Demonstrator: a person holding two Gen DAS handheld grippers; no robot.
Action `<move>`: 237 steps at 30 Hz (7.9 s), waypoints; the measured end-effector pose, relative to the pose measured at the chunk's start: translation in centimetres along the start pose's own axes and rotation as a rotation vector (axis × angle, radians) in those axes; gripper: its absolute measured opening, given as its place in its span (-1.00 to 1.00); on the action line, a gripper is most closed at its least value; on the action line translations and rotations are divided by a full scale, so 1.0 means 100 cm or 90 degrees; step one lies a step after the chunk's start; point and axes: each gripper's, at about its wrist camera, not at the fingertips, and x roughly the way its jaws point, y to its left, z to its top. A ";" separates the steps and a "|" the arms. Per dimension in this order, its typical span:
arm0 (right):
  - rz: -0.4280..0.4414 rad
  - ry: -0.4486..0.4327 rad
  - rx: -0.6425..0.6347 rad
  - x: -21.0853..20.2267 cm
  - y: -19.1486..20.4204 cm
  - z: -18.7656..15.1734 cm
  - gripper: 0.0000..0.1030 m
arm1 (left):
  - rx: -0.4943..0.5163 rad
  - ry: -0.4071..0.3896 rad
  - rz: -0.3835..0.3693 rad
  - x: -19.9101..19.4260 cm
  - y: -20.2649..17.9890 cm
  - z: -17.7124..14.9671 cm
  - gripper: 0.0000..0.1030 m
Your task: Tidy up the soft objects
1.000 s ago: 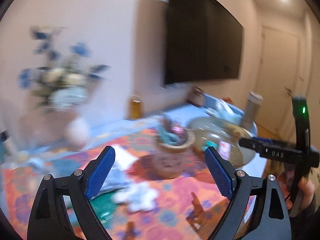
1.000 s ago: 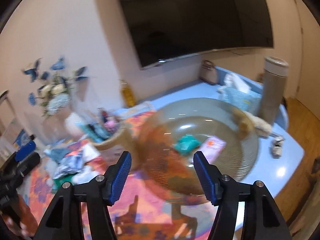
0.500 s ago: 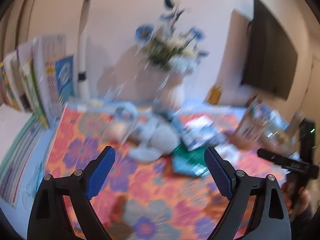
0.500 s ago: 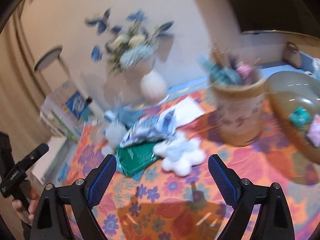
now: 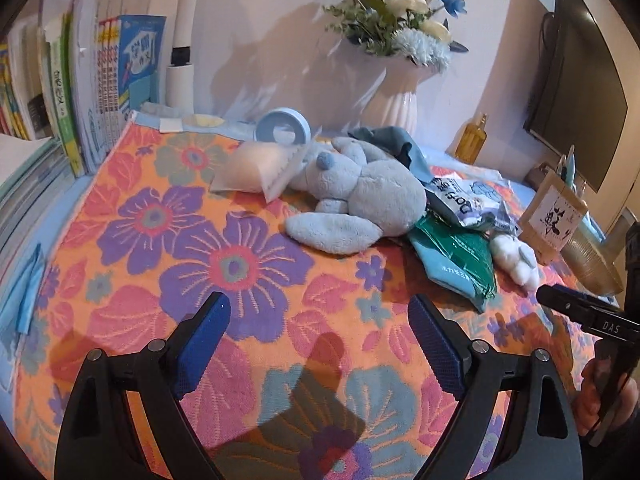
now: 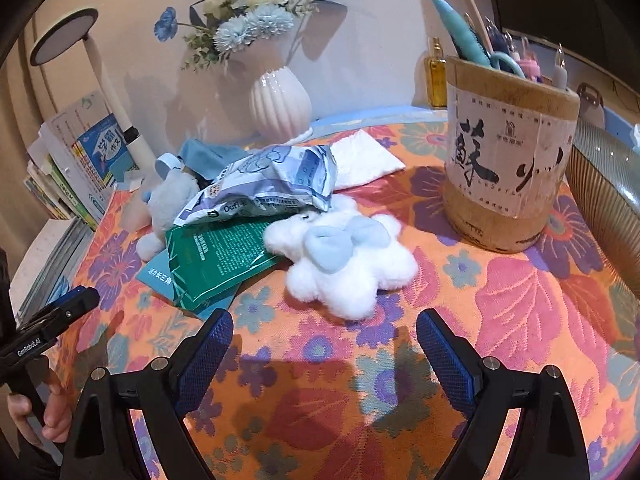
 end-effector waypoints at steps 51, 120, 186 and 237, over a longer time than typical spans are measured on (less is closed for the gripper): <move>-0.090 0.064 -0.082 0.050 0.004 0.036 0.12 | -0.014 0.047 0.017 0.114 0.052 0.113 0.03; 0.046 -0.053 -0.044 -0.049 -0.017 0.012 -0.08 | 0.214 -0.058 -0.115 -0.046 -0.103 0.036 -0.06; 0.044 -0.153 -0.037 -0.111 0.023 0.043 0.65 | 0.066 -0.108 0.016 -0.096 -0.071 0.074 0.94; 0.183 0.102 0.152 0.039 0.020 0.024 1.00 | -0.102 0.045 -0.023 0.051 -0.025 0.084 0.94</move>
